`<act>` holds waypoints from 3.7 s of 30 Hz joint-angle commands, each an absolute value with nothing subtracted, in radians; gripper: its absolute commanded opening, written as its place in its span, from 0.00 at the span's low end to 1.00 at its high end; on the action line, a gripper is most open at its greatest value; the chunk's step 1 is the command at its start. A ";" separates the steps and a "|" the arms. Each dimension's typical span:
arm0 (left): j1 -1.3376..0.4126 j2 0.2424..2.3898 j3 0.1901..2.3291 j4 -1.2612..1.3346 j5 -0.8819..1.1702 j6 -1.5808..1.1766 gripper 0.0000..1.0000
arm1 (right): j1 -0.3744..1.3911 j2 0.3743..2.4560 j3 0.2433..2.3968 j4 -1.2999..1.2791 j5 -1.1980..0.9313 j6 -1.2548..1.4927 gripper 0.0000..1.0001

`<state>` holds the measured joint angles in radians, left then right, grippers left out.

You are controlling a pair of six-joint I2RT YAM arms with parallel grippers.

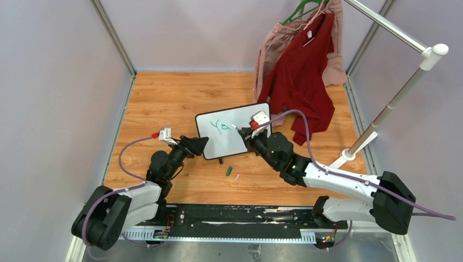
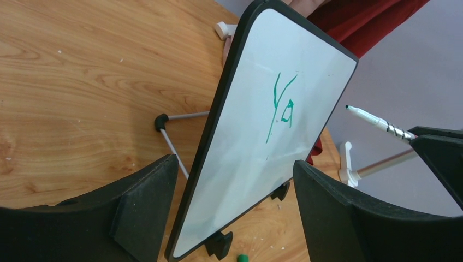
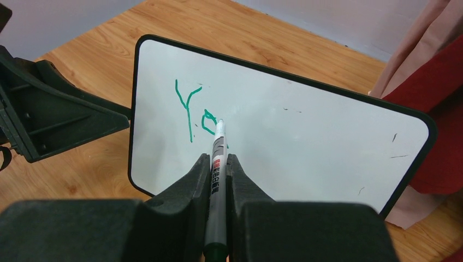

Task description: Write a sentence on the whiteboard

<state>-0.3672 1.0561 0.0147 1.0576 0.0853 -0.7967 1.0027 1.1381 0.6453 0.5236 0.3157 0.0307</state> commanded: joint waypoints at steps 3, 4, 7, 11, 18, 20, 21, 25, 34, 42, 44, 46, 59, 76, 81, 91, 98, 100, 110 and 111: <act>-0.351 1.106 -0.043 1.217 0.136 -0.810 0.81 | 1.020 1.185 0.659 0.621 0.341 0.014 0.00; -0.350 1.109 -0.045 1.218 0.140 -0.809 0.80 | 1.020 1.195 0.665 0.621 0.341 0.014 0.00; -0.346 1.111 -0.046 1.212 0.151 -0.804 0.80 | 1.020 1.226 0.685 0.616 0.354 0.013 0.00; -0.336 1.091 -0.046 1.185 0.163 -0.798 0.80 | 1.021 1.254 0.703 0.615 0.383 0.014 0.00; -0.329 1.024 -0.040 1.113 0.166 -0.780 0.80 | 1.020 1.282 0.721 0.632 0.401 0.013 0.00; -0.328 1.010 -0.040 1.100 0.168 -0.777 0.80 | 1.020 1.294 0.729 0.632 0.410 0.011 0.00; -0.328 1.004 -0.040 1.093 0.168 -0.776 0.80 | 1.019 1.299 0.732 0.632 0.414 0.011 0.00; -0.328 0.993 -0.038 1.085 0.172 -0.775 0.79 | 1.020 1.312 0.740 0.628 0.421 0.010 0.00; -0.327 0.993 -0.037 1.094 0.183 -0.776 0.79 | 1.020 1.329 0.747 0.605 0.434 0.013 0.00; -0.327 0.981 -0.034 1.092 0.189 -0.778 0.78 | 1.020 1.327 0.742 0.575 0.431 0.022 0.00; -0.327 0.978 -0.034 1.089 0.189 -0.778 0.78 | 1.020 1.324 0.740 0.566 0.430 0.027 0.00; -0.327 0.977 -0.034 1.088 0.189 -0.778 0.78 | 1.020 1.320 0.737 0.561 0.427 0.029 0.00; -0.327 0.982 -0.034 1.071 0.186 -0.770 0.75 | 1.021 1.290 0.709 0.533 0.433 0.038 0.00; -0.327 1.061 -0.041 1.130 0.192 -0.766 0.62 | 1.019 1.285 0.701 0.515 0.423 0.049 0.00; -0.327 1.122 -0.047 1.181 0.194 -0.765 0.60 | 1.020 1.280 0.704 0.514 0.418 0.052 0.00; -0.323 1.222 -0.081 1.322 0.170 -0.782 0.57 | 1.025 1.187 0.734 0.483 0.353 0.091 0.00; -0.313 1.098 -0.085 1.233 0.180 -0.797 0.70 | 1.025 1.133 0.745 0.455 0.335 0.108 0.00; -0.313 0.984 -0.076 1.115 0.161 -0.787 0.74 | 1.025 1.121 0.746 0.450 0.333 0.108 0.00; -0.312 0.590 -0.030 0.551 -0.011 -0.696 0.83 | 1.025 1.100 0.736 0.452 0.315 0.111 0.00; -0.311 0.629 -0.031 0.584 -0.007 -0.701 0.83 | 1.025 1.098 0.736 0.453 0.312 0.114 0.00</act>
<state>-0.3210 0.5781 0.0090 0.7074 0.0391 -0.7383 1.0103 1.1187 0.7097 0.4438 0.3351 0.0940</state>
